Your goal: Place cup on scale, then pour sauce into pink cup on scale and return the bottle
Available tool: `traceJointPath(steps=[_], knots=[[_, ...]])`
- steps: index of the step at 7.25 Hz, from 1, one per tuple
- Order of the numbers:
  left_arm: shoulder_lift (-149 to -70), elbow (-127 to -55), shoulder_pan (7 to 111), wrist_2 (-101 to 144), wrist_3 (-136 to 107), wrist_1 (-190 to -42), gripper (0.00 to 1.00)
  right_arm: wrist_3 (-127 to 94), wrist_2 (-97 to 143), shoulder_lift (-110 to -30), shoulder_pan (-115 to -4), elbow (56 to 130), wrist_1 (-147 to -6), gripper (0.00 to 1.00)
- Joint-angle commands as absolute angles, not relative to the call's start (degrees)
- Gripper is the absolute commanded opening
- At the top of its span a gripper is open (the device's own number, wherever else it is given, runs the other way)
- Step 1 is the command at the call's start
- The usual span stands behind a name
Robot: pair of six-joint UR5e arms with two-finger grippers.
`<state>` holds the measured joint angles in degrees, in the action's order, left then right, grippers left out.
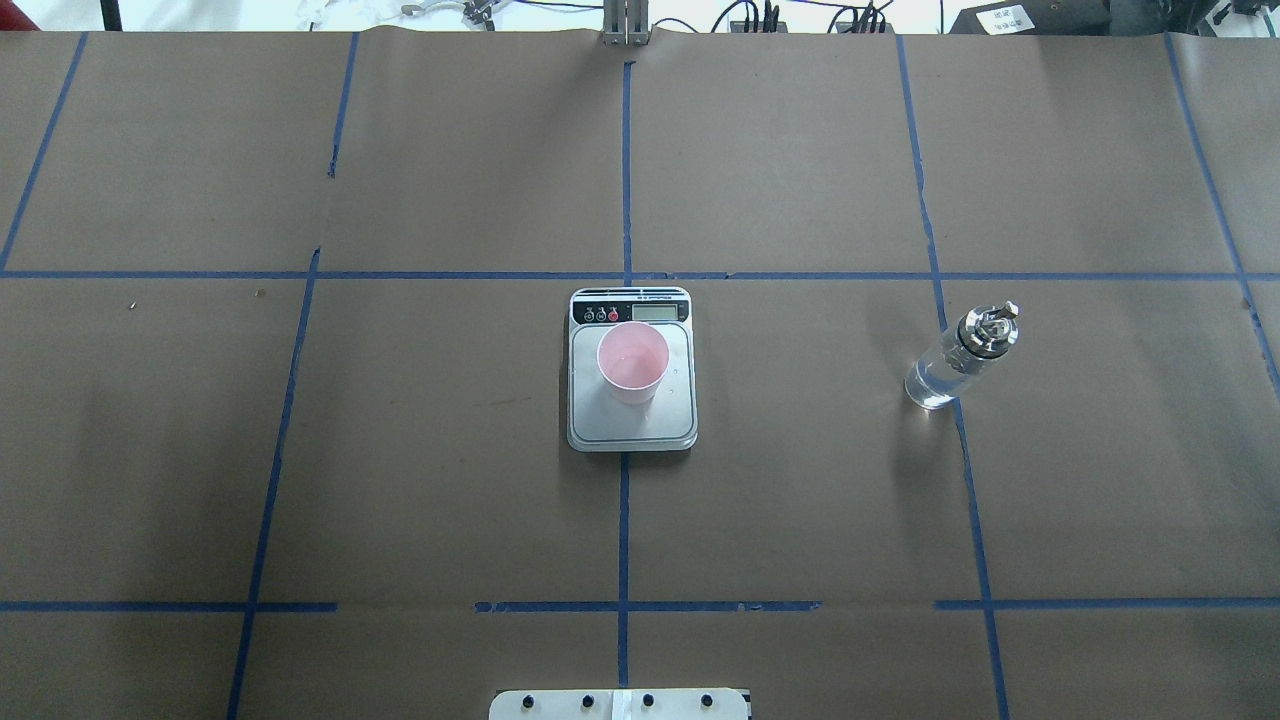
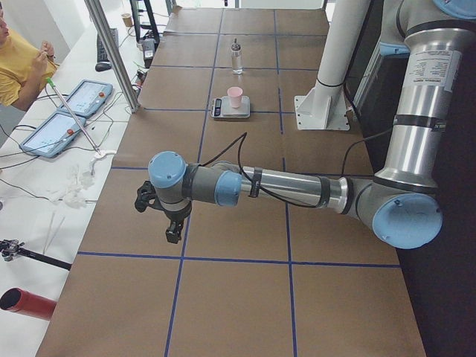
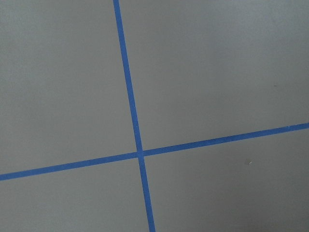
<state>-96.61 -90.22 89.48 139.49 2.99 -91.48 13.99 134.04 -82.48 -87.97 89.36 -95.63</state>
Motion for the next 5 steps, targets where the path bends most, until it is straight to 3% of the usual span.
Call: traceJointPath(steps=[1,2,4,5], knots=[[-94.76,-91.31,89.65,145.86,3.08,-91.67,1.0,14.06,133.86,-80.96,-85.89,89.12,-95.62,1.0],[-94.14,-94.28,89.82,146.42,2.9,-91.5,1.0,13.98,132.99,-80.08,-85.87,89.3,-95.8,1.0],[-87.83,-106.83,90.35,141.2,3.16,-90.97,1.0,13.98,133.34,-79.11,-85.61,90.43,-95.54,1.0],[-86.67,-108.96,91.13,140.28,3.08,-90.88,1.0,13.97,131.76,-78.14,-85.43,90.7,-96.06,1.0]])
